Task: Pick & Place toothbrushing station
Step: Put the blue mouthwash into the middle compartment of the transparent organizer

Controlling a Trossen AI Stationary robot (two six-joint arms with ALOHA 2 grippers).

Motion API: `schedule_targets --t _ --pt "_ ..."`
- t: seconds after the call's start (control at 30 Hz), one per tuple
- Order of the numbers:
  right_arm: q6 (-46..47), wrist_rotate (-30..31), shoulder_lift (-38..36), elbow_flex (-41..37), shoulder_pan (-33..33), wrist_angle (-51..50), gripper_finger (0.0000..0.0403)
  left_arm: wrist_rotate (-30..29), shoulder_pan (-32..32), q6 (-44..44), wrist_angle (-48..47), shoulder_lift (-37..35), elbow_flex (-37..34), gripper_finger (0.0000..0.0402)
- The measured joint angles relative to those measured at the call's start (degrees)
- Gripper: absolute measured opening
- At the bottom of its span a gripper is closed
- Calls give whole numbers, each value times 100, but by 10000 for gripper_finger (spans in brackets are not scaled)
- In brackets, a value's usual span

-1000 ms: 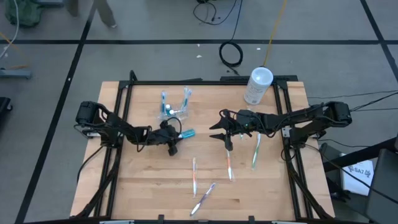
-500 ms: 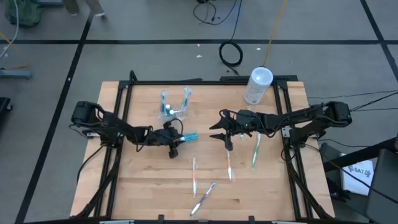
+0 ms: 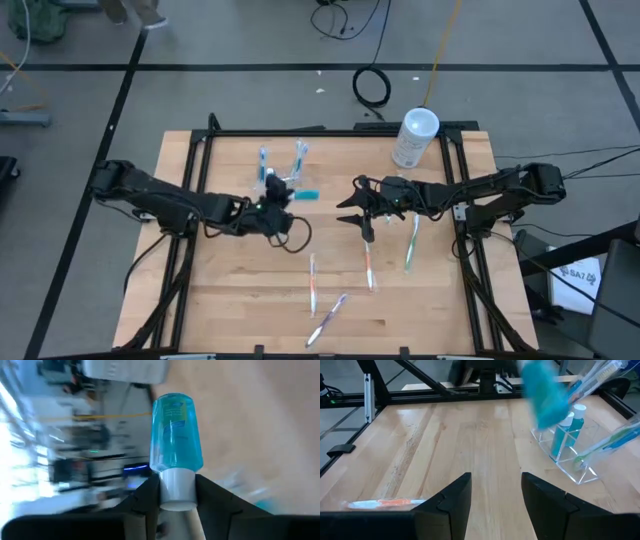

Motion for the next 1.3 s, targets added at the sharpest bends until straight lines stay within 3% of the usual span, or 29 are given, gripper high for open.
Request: schedule_targets --t 0.13,0.5,0.7,0.97,1.3 --pt "0 0 0 0 0 -2 166 -442 202 1002 -684 1 589 95" --pt "0 0 0 0 0 -7 166 -397 1010 1049 -2574 2 934 99" --pt "-2 0 0 0 0 -6 166 12 1231 1019 -2859 137 930 100" --pt "-2 0 0 0 0 25 166 -482 1209 1720 -3202 790 932 101" --pt "-4 0 0 0 0 31 167 -263 1569 2189 -3226 1246 932 102"
